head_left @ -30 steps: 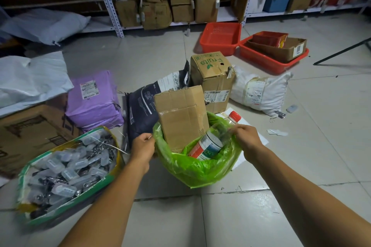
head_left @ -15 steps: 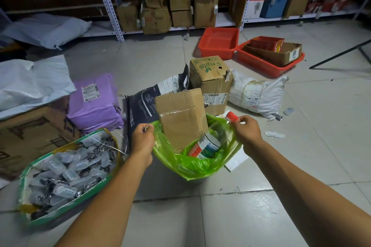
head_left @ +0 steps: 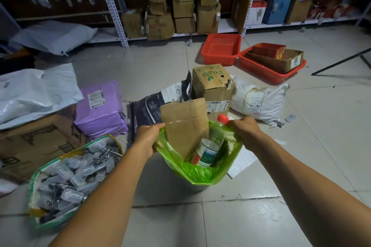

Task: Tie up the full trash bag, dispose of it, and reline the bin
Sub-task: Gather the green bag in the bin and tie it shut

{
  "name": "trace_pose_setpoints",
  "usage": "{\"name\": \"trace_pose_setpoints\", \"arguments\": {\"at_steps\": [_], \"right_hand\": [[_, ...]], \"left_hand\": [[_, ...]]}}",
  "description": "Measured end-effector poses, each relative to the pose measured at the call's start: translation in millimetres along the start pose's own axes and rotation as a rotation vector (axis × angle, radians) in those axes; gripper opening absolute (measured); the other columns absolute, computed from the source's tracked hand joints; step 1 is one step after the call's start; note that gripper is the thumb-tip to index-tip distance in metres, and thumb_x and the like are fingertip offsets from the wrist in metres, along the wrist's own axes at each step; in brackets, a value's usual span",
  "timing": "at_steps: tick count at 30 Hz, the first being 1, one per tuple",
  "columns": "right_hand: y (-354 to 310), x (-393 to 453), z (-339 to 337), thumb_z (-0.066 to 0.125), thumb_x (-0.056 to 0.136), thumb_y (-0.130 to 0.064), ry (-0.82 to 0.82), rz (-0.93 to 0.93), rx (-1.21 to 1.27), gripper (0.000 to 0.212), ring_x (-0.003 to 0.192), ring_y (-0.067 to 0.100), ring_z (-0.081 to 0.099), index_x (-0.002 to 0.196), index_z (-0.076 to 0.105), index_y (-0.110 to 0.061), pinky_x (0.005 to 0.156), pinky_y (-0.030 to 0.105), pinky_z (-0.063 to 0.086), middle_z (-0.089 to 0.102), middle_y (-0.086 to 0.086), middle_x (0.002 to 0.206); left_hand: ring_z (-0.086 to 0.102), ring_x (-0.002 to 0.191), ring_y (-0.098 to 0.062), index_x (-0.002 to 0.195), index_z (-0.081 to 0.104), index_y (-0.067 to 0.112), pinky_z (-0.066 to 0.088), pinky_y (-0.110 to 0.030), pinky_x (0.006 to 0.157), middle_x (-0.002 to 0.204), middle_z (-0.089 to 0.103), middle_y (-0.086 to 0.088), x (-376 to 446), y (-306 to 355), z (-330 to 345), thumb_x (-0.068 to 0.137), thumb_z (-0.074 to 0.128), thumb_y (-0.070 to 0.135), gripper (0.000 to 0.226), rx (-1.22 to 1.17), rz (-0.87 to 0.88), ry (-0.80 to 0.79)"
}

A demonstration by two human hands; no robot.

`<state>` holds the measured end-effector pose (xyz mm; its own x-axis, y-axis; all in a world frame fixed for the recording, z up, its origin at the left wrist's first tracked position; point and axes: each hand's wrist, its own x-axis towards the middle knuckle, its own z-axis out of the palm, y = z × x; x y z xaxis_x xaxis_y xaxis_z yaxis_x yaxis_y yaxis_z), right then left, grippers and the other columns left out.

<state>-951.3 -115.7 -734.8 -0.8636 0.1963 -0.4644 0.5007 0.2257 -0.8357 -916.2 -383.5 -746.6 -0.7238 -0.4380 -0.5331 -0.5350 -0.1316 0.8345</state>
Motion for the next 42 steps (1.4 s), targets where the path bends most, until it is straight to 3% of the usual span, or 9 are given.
{"name": "trace_pose_setpoints", "arguments": {"at_steps": [4, 7, 10, 13, 20, 23, 31, 36, 42], "right_hand": [[-5.0, 2.5, 6.2, 0.067, 0.082, -0.010, -0.059, 0.019, -0.105, 0.017, 0.049, 0.015, 0.044, 0.069, 0.058, -0.004, 0.039, 0.022, 0.036, 0.049, 0.006, 0.059], [-10.3, 12.7, 15.9, 0.065, 0.082, -0.010, -0.019, -0.037, -0.126, 0.017, 0.056, 0.020, 0.050, 0.066, 0.063, -0.002, 0.053, 0.031, 0.040, 0.056, 0.012, 0.064], [-14.3, 25.5, 25.8, 0.064, 0.081, -0.016, -0.025, -0.054, -0.085, 0.015, 0.078, 0.033, 0.069, 0.077, 0.071, -0.003, 0.072, 0.044, 0.059, 0.071, 0.018, 0.083], [-19.4, 34.7, 33.6, 0.062, 0.085, -0.013, -0.051, -0.054, 0.002, 0.015, 0.094, 0.034, 0.069, 0.090, 0.073, -0.004, 0.087, 0.052, 0.056, 0.073, 0.019, 0.096], [-44.0, 37.7, 46.1, 0.054, 0.092, -0.008, -0.048, -0.060, 0.087, 0.015, 0.086, 0.024, 0.060, 0.101, 0.064, -0.001, 0.076, 0.038, 0.052, 0.065, 0.020, 0.103], [-52.6, 36.1, 49.0, 0.053, 0.095, -0.013, -0.036, -0.082, 0.056, 0.016, 0.089, 0.024, 0.062, 0.098, 0.066, -0.003, 0.077, 0.038, 0.053, 0.066, 0.017, 0.103], [-65.3, 36.8, 47.5, 0.062, 0.088, -0.022, -0.001, -0.190, -0.312, 0.019, 0.090, 0.032, 0.067, 0.092, 0.074, -0.008, 0.080, 0.042, 0.054, 0.071, 0.012, 0.090], [-72.0, 38.0, 53.1, 0.052, 0.094, -0.033, 0.126, -0.177, -0.098, 0.033, 0.102, 0.032, 0.062, 0.113, 0.069, -0.012, 0.088, 0.042, 0.049, 0.070, 0.009, 0.107], [-60.8, 41.7, 48.4, 0.045, 0.096, -0.031, 0.143, -0.192, -0.029, 0.026, 0.078, 0.034, 0.066, 0.076, 0.058, -0.020, 0.077, 0.054, 0.056, 0.066, 0.010, 0.078]], "left_hand": [[0.071, 0.074, -0.035, 0.073, 0.069, 0.001, 0.059, -0.049, 0.070, 0.073, 0.071, -0.018, 5.2, 7.5, 0.6, 0.074, 0.069, 0.021, 0.020, 0.249, 0.115, 0.078], [0.060, 0.054, -0.031, 0.053, 0.057, 0.006, 0.054, -0.039, 0.057, 0.052, 0.057, -0.012, 13.2, 9.9, 2.4, 0.070, 0.061, 0.025, 0.026, 0.371, 0.197, 0.172], [0.068, 0.064, -0.031, 0.063, 0.064, 0.008, 0.060, -0.048, 0.065, 0.062, 0.067, -0.014, 24.4, 14.4, 4.8, 0.066, 0.057, 0.028, 0.021, 0.263, 0.167, 0.193], [0.064, 0.070, -0.026, 0.070, 0.067, 0.013, 0.057, -0.043, 0.069, 0.071, 0.068, -0.008, 33.3, 19.2, 8.9, 0.081, 0.057, 0.019, 0.016, 0.144, 0.182, 0.162], [0.058, 0.068, -0.022, 0.085, 0.063, 0.020, 0.048, -0.034, 0.065, 0.074, 0.062, -0.004, 29.1, 41.9, 19.3, 0.097, 0.051, 0.015, 0.018, -0.164, 0.096, 0.176], [0.055, 0.067, -0.020, 0.096, 0.062, 0.018, 0.049, -0.035, 0.072, 0.076, 0.060, -0.003, 27.6, 49.5, 20.1, 0.098, 0.049, 0.022, 0.014, -0.013, 0.139, 0.225], [0.054, 0.068, -0.019, 0.079, 0.066, 0.013, 0.039, -0.027, 0.062, 0.072, 0.062, -0.002, 27.0, 61.6, 13.1, 0.093, 0.059, 0.022, 0.018, 0.296, 0.267, 0.199], [0.053, 0.072, -0.015, 0.091, 0.063, 0.015, 0.036, -0.027, 0.060, 0.085, 0.061, 0.001, 24.3, 70.8, 23.2, 0.097, 0.053, 0.016, 0.012, 0.216, 0.323, 0.259], [0.058, 0.082, -0.021, 0.090, 0.064, 0.017, 0.043, -0.026, 0.073, 0.088, 0.064, -0.003, 25.9, 68.6, 22.9, 0.096, 0.056, 0.013, 0.011, 0.109, 0.356, 0.266]]}}
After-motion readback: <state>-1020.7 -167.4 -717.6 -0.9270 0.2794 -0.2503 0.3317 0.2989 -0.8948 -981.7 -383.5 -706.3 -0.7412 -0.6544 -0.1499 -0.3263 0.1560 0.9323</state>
